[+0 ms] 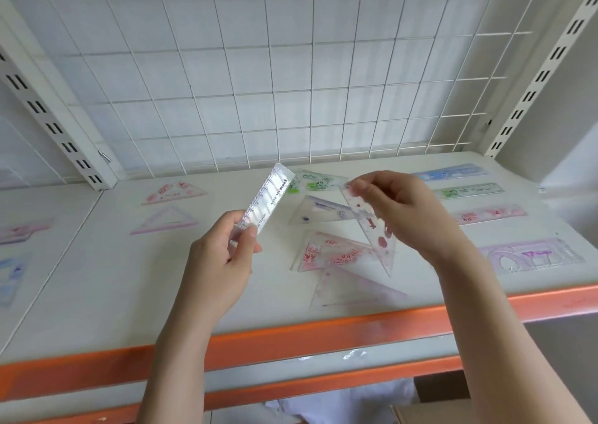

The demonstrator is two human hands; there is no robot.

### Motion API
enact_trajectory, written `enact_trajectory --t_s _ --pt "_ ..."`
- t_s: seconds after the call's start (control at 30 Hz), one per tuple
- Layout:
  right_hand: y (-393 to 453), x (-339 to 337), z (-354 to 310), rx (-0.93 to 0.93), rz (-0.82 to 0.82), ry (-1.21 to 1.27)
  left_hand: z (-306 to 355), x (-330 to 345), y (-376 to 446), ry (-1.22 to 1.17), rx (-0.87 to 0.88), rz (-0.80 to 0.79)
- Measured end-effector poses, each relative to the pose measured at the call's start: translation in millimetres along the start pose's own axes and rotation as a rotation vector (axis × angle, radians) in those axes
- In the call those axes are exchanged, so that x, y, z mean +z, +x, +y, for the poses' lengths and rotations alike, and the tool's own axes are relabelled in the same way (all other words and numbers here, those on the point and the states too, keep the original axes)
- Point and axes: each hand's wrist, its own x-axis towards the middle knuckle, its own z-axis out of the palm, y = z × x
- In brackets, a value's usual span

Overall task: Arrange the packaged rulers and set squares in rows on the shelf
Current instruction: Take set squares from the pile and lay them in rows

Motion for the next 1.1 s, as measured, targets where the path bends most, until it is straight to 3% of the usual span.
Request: enact_trajectory --t_s 0.17,0.43,0.73,1.1 --pt "2.9 38.7 -15.0 -0.006 -0.204 -0.078 -14.6 -25.0 0.1 0.006 -0.037 0.065" --pt "16.4 127.8 -32.7 -0.388 -0.335 -0.629 -36.6 -81.3 -13.1 0.077 -0.072 0.229" --pt "64.5 190.2 -60.2 -0.494 -0.423 -0.605 -60.2 -136.9 -40.1 0.083 -0.099 0.440" --pt "146.4 255.1 -61.8 -0.513 -0.602 -0.716 -69.6 -157.0 -26.9 0.192 -0.082 0.495"
